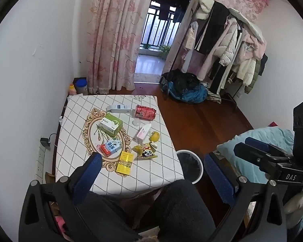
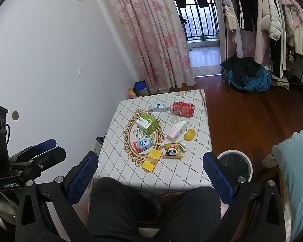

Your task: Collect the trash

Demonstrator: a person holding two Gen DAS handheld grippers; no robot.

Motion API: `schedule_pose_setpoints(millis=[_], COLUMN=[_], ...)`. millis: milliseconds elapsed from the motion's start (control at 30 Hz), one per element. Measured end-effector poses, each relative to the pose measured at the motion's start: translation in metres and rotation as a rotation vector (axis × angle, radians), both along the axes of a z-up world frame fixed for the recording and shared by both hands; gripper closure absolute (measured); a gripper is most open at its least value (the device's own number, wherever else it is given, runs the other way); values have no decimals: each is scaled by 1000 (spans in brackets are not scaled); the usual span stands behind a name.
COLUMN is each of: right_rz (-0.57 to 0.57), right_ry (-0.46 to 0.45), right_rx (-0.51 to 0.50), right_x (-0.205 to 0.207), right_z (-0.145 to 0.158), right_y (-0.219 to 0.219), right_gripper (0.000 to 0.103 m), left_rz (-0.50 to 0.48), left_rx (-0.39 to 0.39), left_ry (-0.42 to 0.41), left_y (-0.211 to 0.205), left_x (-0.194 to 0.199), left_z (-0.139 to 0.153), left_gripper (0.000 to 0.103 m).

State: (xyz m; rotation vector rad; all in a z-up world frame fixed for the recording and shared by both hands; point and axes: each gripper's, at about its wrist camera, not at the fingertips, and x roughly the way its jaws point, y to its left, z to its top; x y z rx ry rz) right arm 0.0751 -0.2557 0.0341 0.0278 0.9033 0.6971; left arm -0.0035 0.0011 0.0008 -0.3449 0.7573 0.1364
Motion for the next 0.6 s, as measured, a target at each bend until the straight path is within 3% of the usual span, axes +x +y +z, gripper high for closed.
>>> schedule_pose_setpoints(millis=[433, 600], right_rz=[4, 6], right_ry=[9, 13], right_rx=[-8, -6], right_x=[2, -1], right_z=[1, -1], right_y=[-1, 0], right_gripper=[0, 0], left_rz=[-14, -36], left_rx=[-22, -37], left_ry=[10, 9], left_y=[-21, -10], left_x=[3, 3], left_z=[-2, -4], left_gripper=[0, 0])
